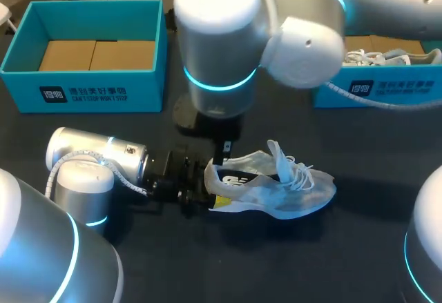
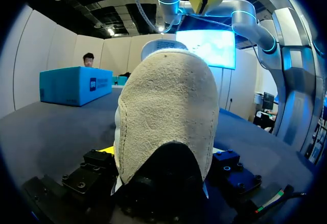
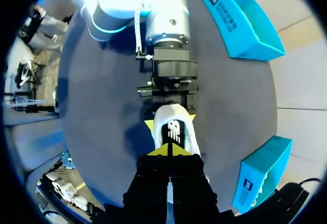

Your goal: Take the shoe out of the shoebox, open the shoe tongue, remove and reinsert the insole, then place the shoe into the shoebox

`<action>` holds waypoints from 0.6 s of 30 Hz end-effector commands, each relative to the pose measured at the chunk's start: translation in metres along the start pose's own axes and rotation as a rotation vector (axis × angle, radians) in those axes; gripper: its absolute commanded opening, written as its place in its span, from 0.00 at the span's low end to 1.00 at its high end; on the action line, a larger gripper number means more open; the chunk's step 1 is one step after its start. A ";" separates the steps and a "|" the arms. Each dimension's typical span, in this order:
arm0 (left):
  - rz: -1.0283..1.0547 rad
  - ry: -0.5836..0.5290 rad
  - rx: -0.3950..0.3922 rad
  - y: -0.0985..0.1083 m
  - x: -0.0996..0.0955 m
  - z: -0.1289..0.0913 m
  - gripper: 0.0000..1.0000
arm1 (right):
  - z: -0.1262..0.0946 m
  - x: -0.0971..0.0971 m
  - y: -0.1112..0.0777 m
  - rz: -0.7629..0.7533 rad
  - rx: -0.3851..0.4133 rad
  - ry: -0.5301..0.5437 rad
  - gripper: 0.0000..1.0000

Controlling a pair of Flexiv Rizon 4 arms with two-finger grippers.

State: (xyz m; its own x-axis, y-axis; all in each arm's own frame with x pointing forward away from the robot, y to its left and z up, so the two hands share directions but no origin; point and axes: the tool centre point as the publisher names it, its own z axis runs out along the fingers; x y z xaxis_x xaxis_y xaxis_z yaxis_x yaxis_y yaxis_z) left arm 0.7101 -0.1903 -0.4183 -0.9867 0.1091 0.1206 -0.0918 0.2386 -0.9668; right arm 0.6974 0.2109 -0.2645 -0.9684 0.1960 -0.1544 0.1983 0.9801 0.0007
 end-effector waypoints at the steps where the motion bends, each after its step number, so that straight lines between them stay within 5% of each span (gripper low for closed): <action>1: 0.000 -0.001 -0.001 0.004 0.000 0.001 0.00 | 0.018 0.001 0.005 -0.015 0.004 0.000 0.00; 18: 0.000 -0.001 -0.001 0.004 0.000 0.001 0.00 | 0.065 -0.003 -0.003 -0.070 0.010 0.022 0.00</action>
State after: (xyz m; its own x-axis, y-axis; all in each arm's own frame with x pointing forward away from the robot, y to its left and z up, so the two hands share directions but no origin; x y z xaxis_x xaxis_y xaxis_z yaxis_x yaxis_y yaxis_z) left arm 0.7102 -0.1903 -0.4183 -0.9867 0.1090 0.1207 -0.0918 0.2387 -0.9667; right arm 0.7074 0.2063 -0.3211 -0.9826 0.1271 -0.1358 0.1311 0.9911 -0.0211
